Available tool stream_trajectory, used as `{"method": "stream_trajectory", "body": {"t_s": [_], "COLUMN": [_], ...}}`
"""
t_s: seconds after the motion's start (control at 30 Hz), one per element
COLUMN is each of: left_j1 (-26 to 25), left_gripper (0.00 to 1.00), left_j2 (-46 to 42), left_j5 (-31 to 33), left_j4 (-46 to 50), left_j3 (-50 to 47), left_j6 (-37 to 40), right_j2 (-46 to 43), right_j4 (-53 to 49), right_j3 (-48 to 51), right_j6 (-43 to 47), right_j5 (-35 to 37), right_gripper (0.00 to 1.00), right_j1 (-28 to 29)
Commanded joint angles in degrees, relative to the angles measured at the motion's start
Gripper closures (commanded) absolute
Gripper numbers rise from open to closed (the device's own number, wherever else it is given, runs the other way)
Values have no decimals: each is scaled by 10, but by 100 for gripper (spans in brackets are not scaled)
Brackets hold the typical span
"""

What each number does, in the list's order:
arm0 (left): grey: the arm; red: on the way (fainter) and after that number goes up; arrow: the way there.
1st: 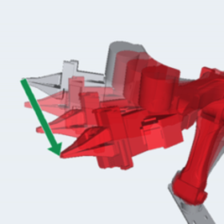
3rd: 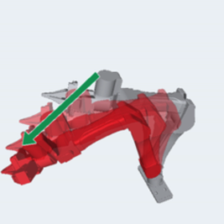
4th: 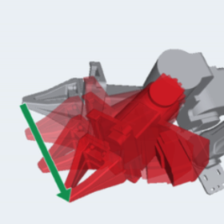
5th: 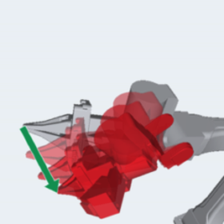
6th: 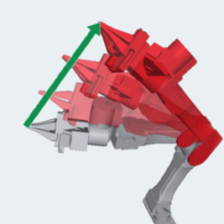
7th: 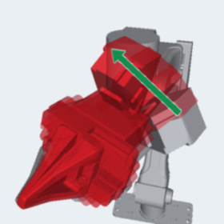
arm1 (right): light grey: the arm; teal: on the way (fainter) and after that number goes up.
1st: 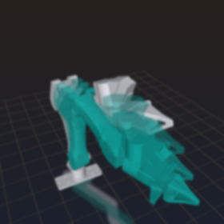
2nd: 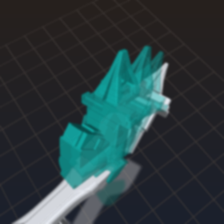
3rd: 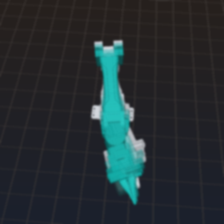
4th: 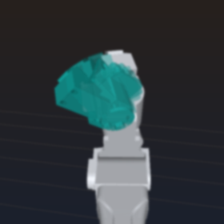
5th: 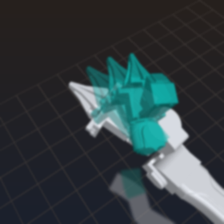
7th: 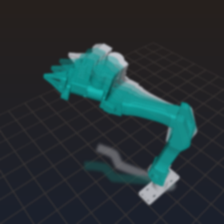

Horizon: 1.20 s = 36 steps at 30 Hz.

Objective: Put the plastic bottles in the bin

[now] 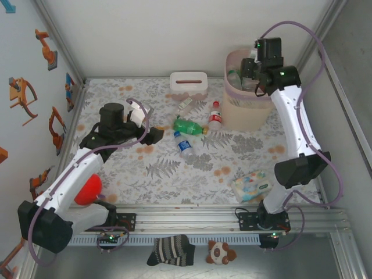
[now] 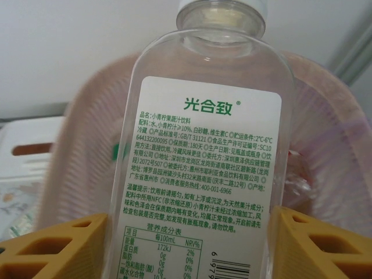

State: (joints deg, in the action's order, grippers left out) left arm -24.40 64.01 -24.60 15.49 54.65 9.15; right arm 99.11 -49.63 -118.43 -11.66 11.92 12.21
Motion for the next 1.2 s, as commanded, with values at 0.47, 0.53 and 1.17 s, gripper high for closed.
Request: {"method": "stream_trajectory", "body": {"t_s": [0.47, 0.53, 1.17], "left_j1": [-14, -16, -17], "left_gripper": [12, 12, 12], "left_j2": [19, 19, 19], "left_j5": [-11, -9, 4], "left_j4": [4, 5, 14], "left_j3": [14, 15, 17], "left_j6": [3, 3, 12], "right_j2": [98, 115, 194], "right_j4": [-87, -90, -166], "right_j3": [-18, -26, -100], "right_j6": [106, 108, 100], "right_j5": [18, 20, -60], "right_gripper": [34, 34, 22], "right_j1": [-100, -104, -113]}}
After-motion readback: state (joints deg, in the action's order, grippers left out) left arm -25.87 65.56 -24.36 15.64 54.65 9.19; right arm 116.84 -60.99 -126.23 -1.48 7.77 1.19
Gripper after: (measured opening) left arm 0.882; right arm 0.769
